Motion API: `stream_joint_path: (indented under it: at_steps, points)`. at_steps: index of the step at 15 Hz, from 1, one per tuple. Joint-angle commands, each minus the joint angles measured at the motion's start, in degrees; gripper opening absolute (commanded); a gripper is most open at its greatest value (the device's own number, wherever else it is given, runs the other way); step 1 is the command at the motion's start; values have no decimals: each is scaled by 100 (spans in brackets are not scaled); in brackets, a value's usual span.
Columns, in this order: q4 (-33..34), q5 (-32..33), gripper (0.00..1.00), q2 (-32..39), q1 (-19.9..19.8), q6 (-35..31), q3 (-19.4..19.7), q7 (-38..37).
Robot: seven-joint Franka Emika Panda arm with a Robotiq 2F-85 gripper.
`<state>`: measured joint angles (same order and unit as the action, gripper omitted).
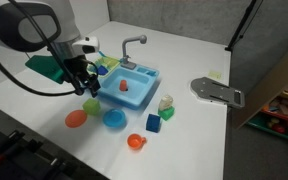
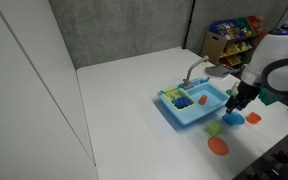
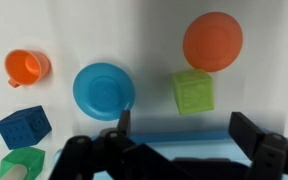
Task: Put the light green object on the sink
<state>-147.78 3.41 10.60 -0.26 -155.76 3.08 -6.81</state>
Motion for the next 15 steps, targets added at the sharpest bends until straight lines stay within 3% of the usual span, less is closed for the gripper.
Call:
stream_joint_path:
  at_steps: [1,6,15]
  points:
    - [35,-43,100,60,-14,-47,-24,104]
    - [257,-453,100,518,-66,-137,-288,590]
    - [828,-83,100,1612,225,-588,-175,415]
